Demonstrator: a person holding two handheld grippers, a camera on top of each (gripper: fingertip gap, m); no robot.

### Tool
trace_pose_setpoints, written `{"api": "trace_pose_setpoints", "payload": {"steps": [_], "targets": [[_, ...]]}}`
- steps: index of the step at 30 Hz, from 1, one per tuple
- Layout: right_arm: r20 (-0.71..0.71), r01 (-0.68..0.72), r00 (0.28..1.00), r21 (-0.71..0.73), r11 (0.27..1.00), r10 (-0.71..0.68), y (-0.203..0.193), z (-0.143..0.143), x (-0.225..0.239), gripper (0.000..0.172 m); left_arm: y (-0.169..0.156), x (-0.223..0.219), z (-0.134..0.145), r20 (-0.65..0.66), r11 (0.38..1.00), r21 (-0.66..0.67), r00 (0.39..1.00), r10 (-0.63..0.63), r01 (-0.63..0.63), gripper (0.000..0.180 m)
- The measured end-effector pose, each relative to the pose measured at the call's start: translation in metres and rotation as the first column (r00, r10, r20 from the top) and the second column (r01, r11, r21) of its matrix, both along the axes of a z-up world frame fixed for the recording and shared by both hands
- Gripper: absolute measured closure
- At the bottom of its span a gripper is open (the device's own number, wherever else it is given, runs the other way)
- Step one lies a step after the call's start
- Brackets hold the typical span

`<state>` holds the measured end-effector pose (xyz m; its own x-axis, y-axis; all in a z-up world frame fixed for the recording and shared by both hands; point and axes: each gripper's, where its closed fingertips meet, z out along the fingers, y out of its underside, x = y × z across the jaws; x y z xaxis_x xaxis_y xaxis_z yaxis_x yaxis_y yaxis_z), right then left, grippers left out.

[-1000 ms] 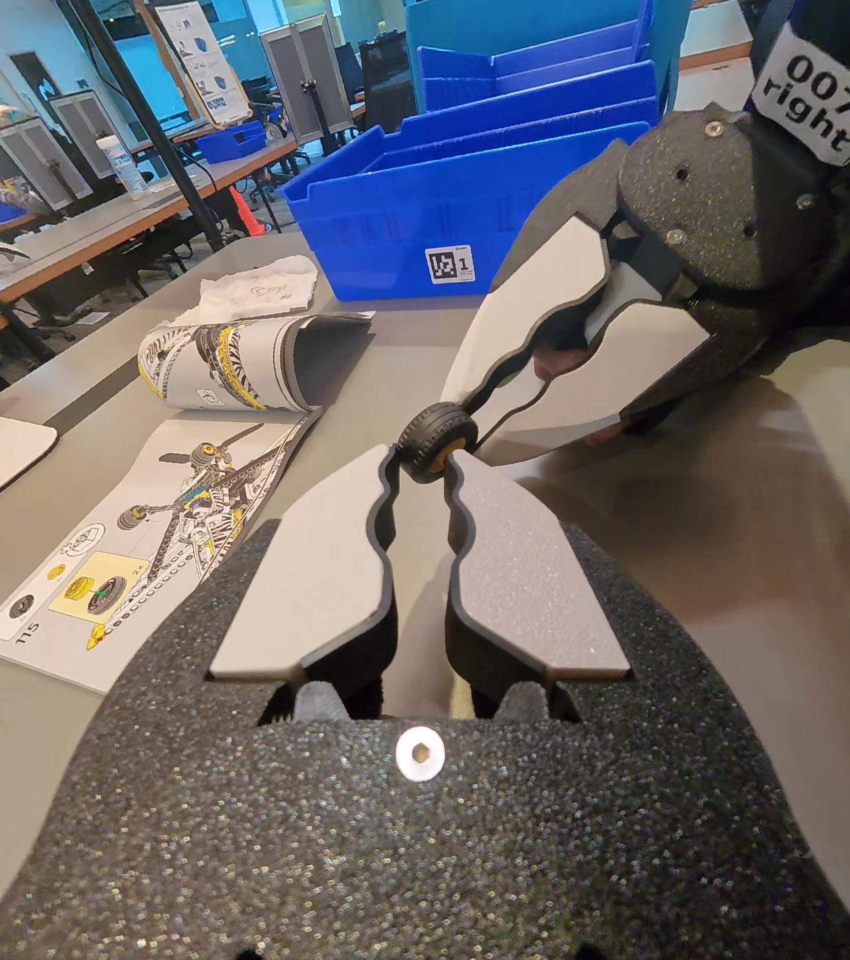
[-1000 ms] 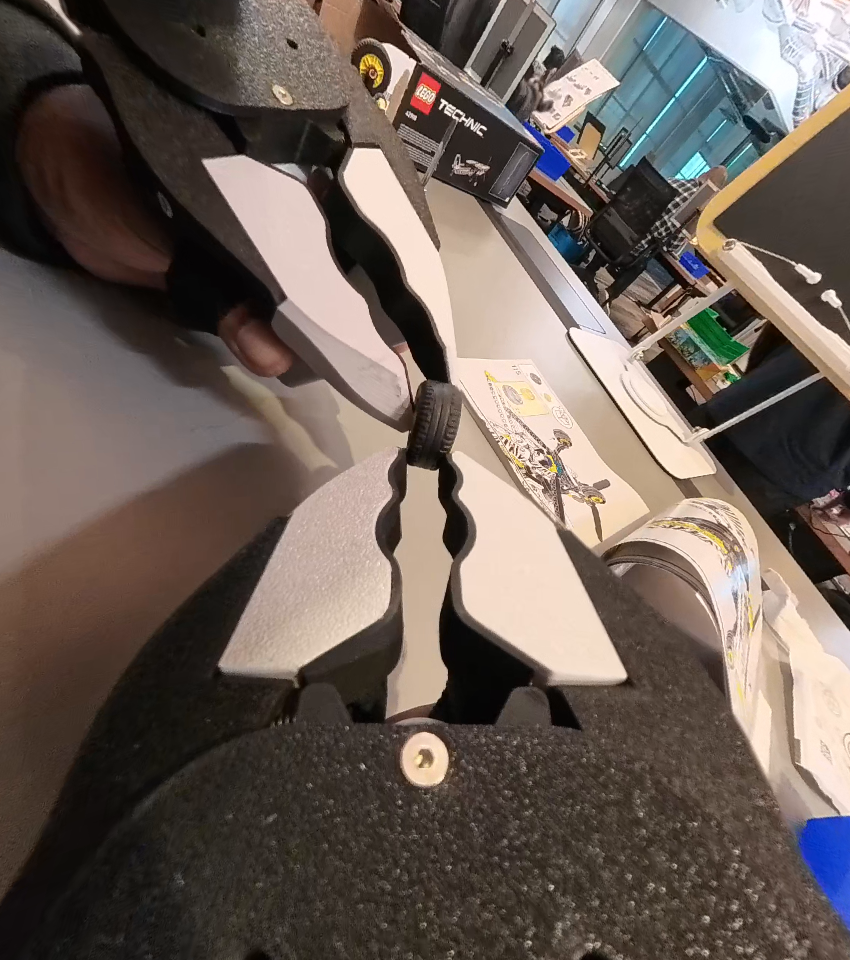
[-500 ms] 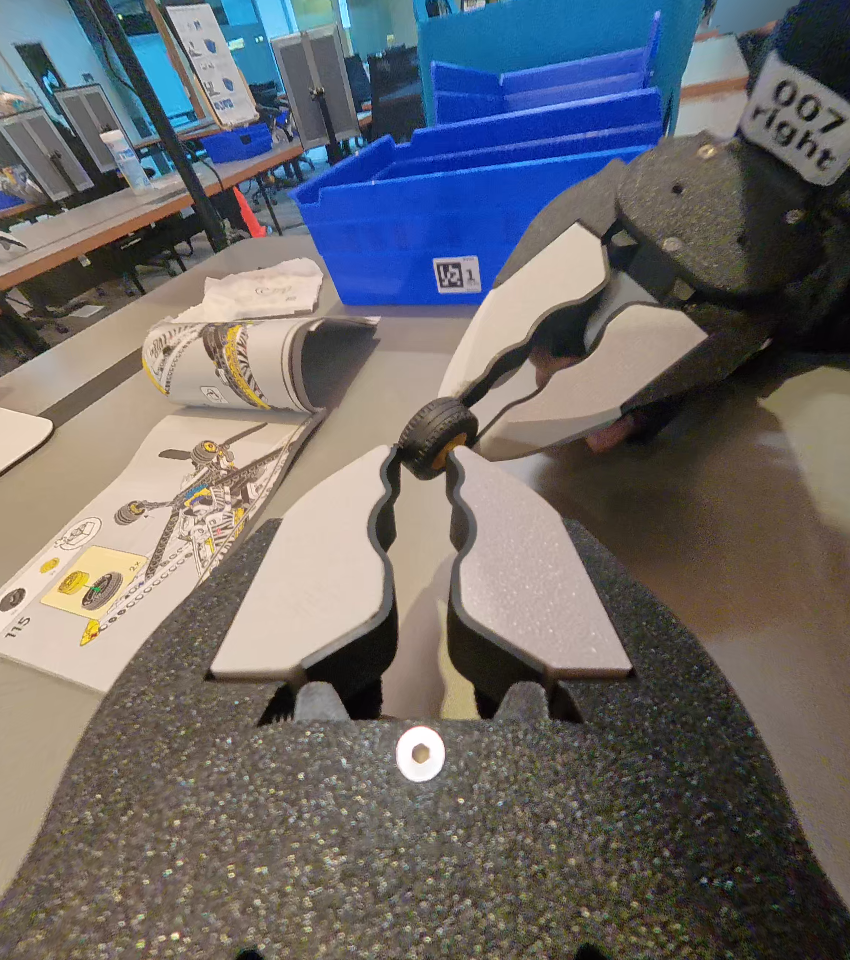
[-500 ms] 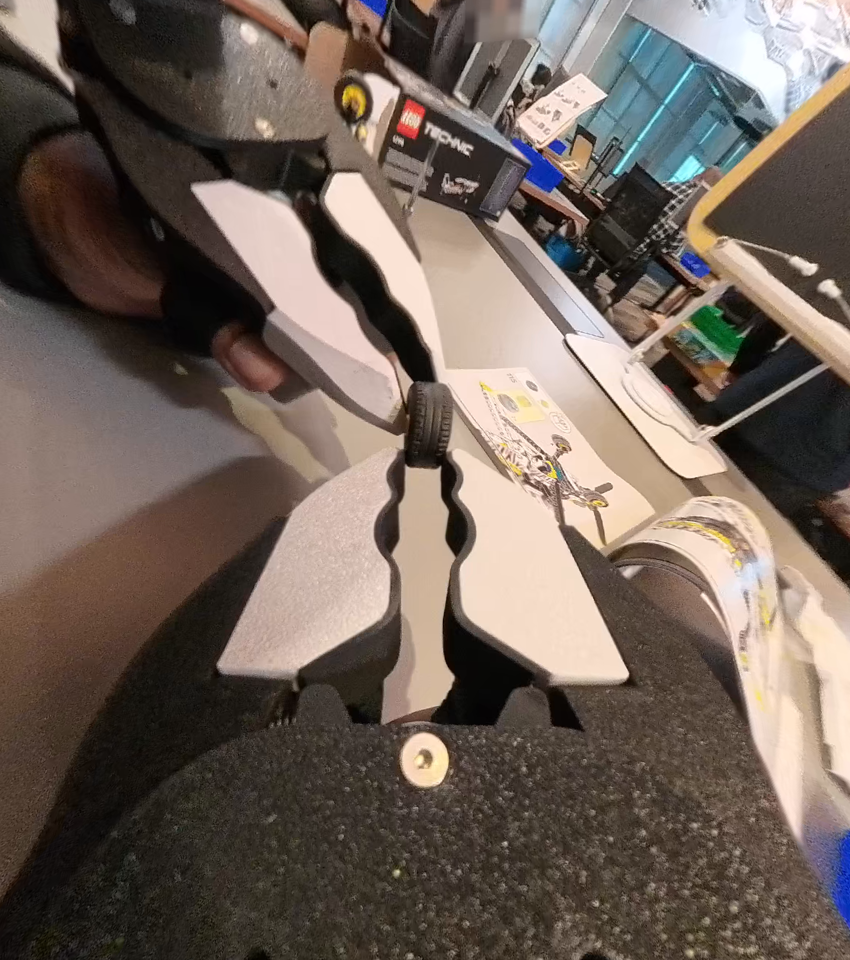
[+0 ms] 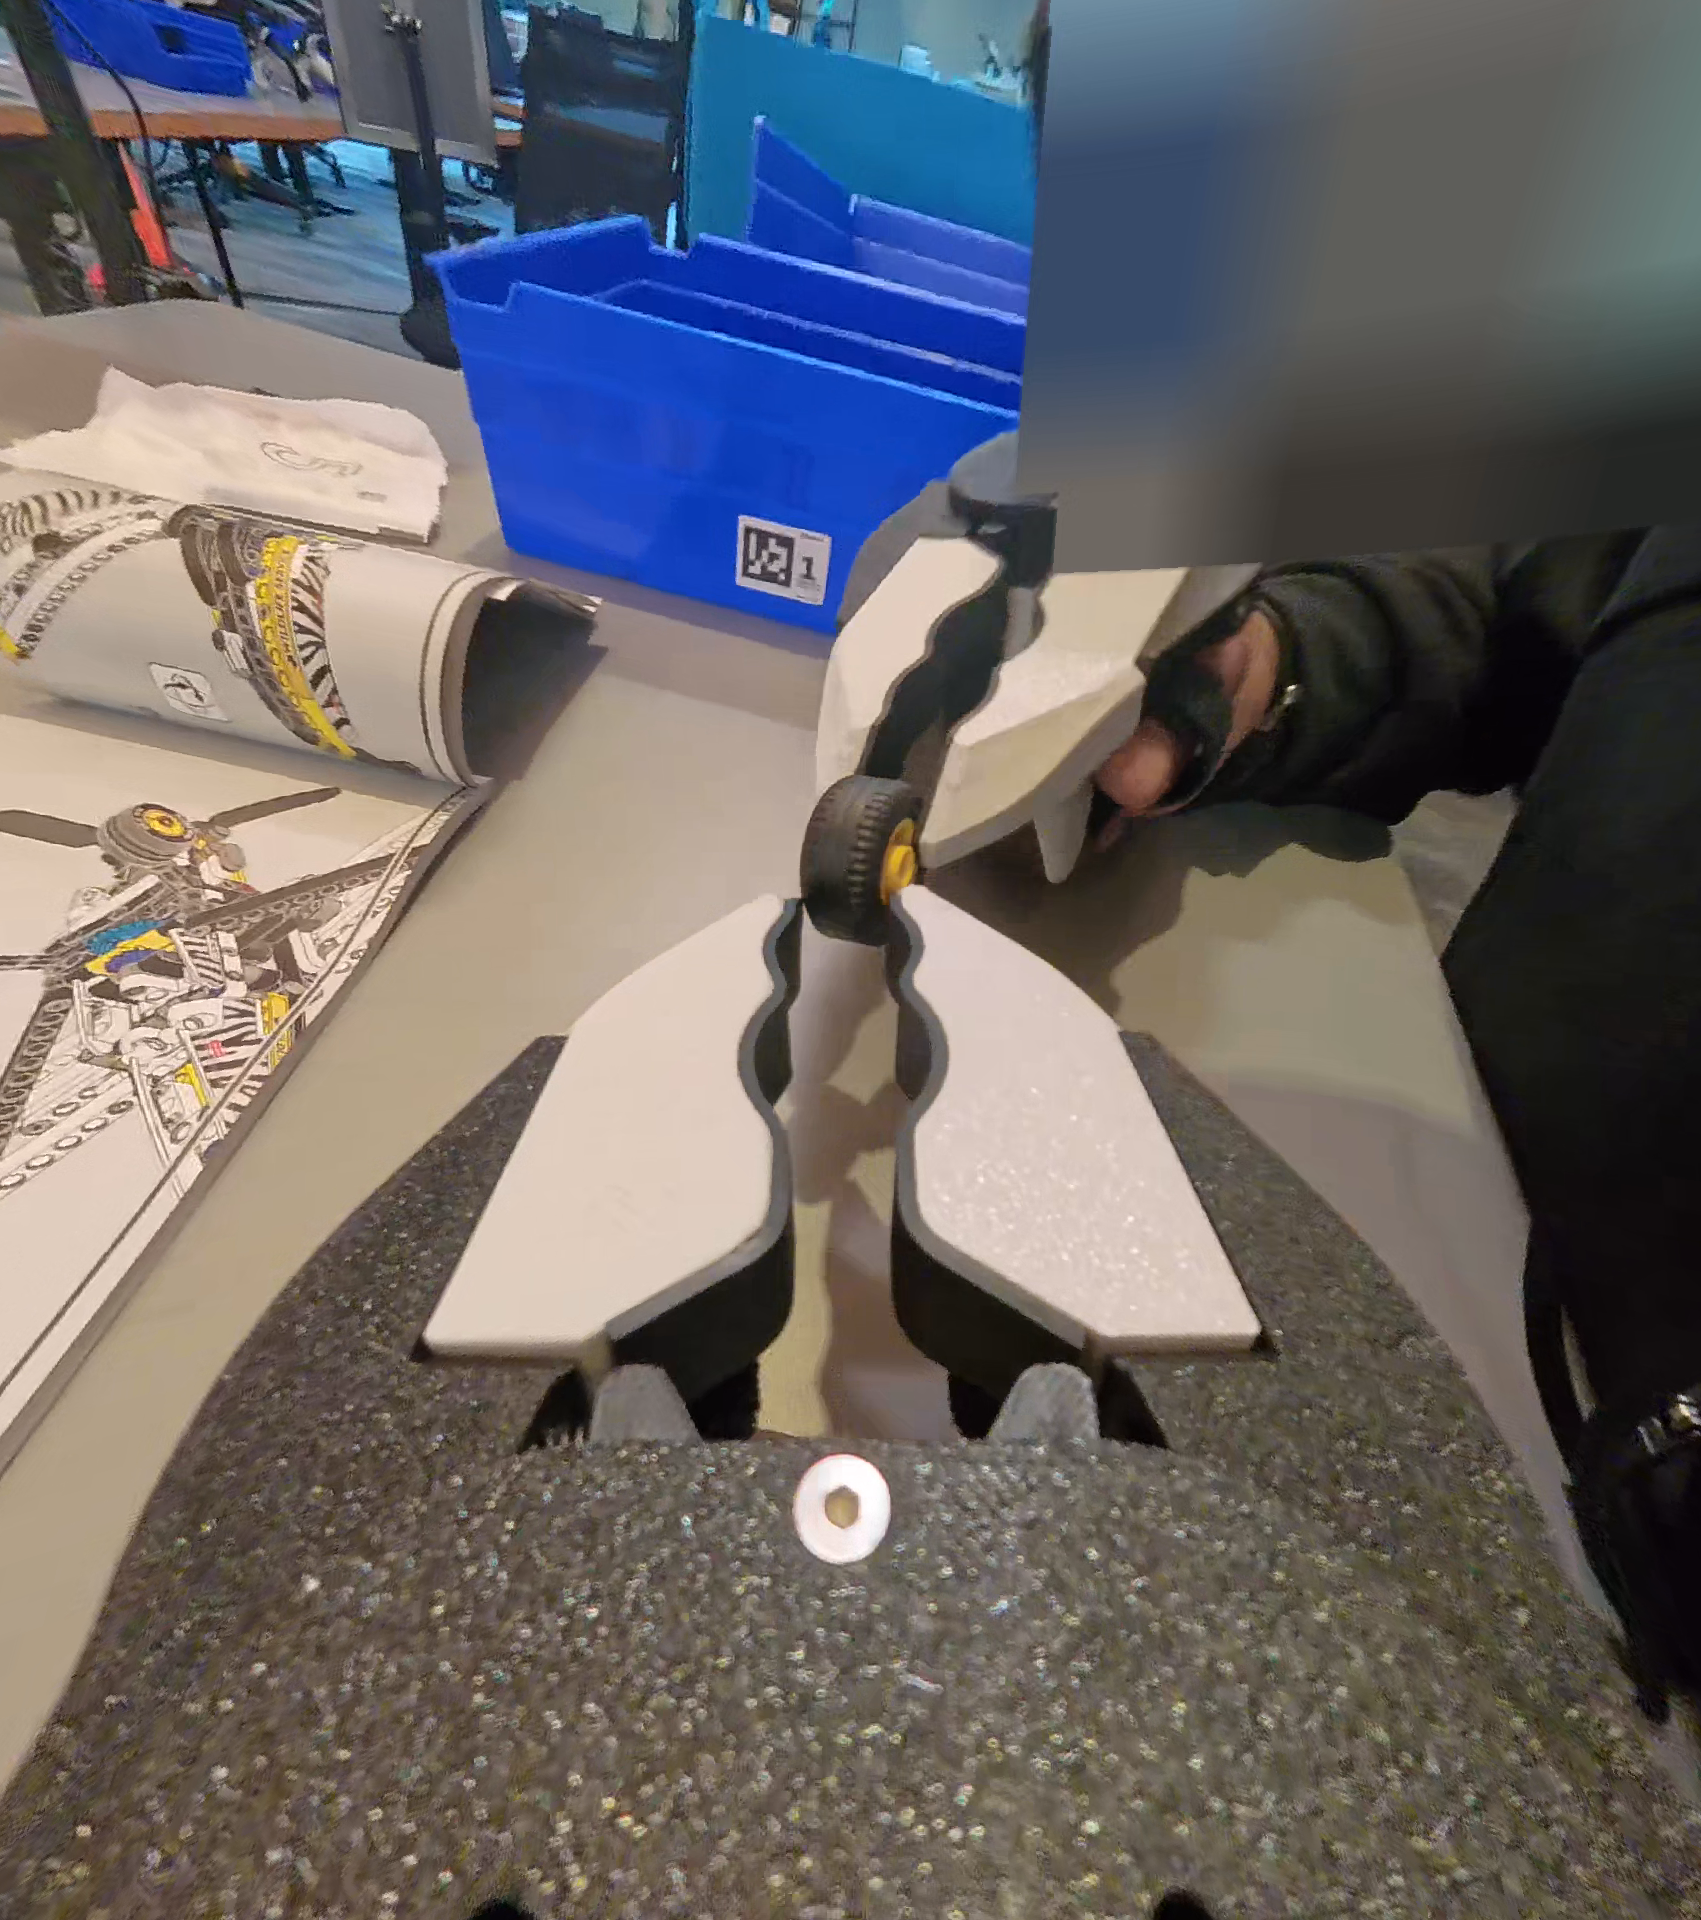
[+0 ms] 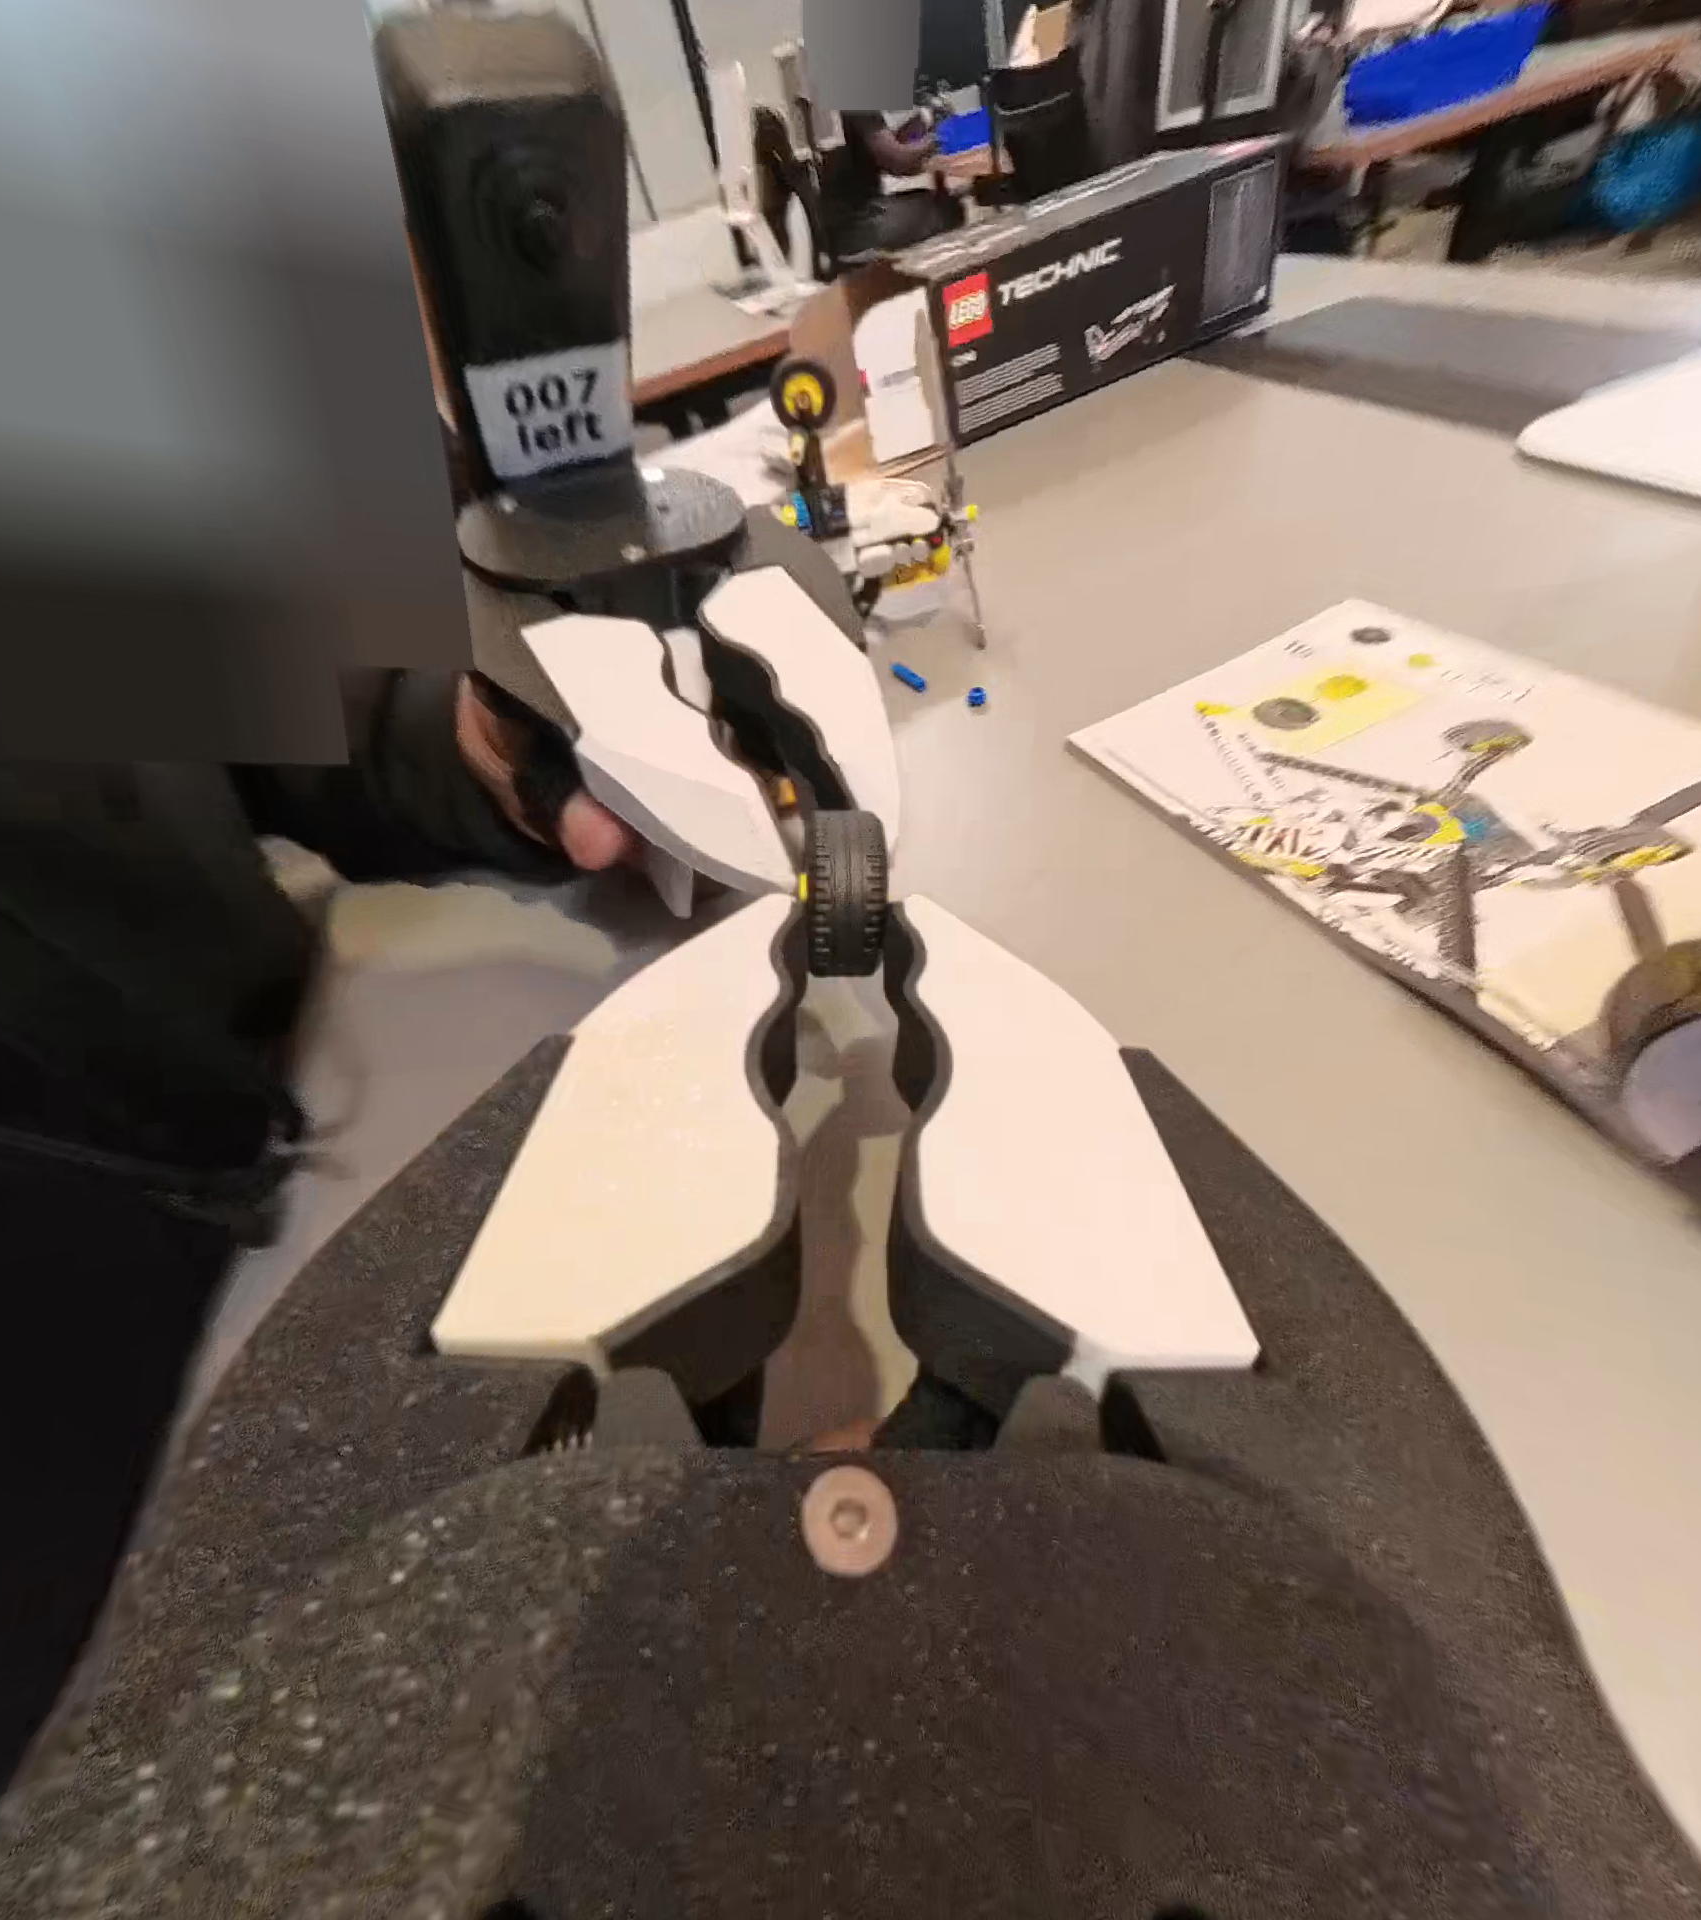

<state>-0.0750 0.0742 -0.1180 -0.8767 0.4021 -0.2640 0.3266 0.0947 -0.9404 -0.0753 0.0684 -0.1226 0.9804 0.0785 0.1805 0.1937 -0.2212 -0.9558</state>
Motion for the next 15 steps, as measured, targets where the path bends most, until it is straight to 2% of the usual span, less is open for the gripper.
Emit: {"api": "trace_pose_setpoints", "payload": {"steps": [2,8,15], "targets": [[0.076,-0.026,0.997,-0.056,0.998,0.03,0.0021,0.0023,-0.0006,0.158,-0.0011,-0.0005,0.0038,0.021,1.0,0.027,1.0,-0.013,0.012,0.165],[0.167,-0.075,0.982,-0.109,0.991,0.093,-0.0028,0.0026,0.0038,0.158,0.0025,0.006,0.0051,0.104,0.997,0.048,0.992,-0.072,0.068,0.161],[0.131,-0.03,0.991,-0.084,0.996,0.041,-0.0034,0.002,-0.0005,0.157,0.0019,0.0024,0.0042,0.139,0.999,0.044,0.99,-0.032,0.026,0.164]]}}
